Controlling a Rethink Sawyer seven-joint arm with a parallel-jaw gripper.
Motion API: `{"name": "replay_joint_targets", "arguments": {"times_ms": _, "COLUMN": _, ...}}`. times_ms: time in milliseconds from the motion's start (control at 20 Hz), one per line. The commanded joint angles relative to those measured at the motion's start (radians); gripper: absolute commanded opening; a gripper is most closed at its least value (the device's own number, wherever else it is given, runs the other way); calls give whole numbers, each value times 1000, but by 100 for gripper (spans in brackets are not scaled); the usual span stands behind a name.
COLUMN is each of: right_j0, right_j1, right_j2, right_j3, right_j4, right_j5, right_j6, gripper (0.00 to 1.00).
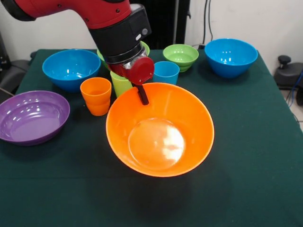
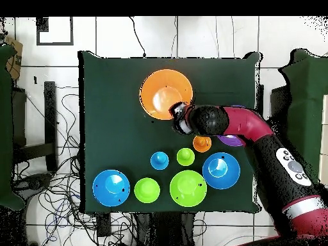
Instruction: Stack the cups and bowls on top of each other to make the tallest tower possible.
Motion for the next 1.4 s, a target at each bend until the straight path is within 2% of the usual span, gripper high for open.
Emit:
{"name": "replay_joint_targets", "arguments": {"times_ms": 50, "right_j0": 31, "right_j1": 10, "right_j2": -79, "right_j3": 71, "right_j4": -88, "right_j5": -80, "right_j6": -82, "gripper": 0}}
{"name": "replay_joint_targets", "arguments": {"times_ms": 900, "right_j0": 60, "right_j1": 21, "right_j2": -137, "right_j3": 106, "right_j4": -109, "right_j5": -181, "right_j6": -77, "gripper": 0}}
{"name": "replay_joint_targets", "arguments": {"times_ms": 1150, "right_j0": 51, "right_j1": 26, "right_j2": -132, "right_j3": 108, "right_j4": -87, "right_j5": -175, "right_j6": -91, "gripper": 0}}
{"name": "replay_joint_targets", "arguments": {"times_ms": 1400, "right_j0": 30, "right_j1": 24, "right_j2": -95, "right_j3": 101, "right_j4": -38, "right_j5": -128, "right_j6": -111, "gripper": 0}}
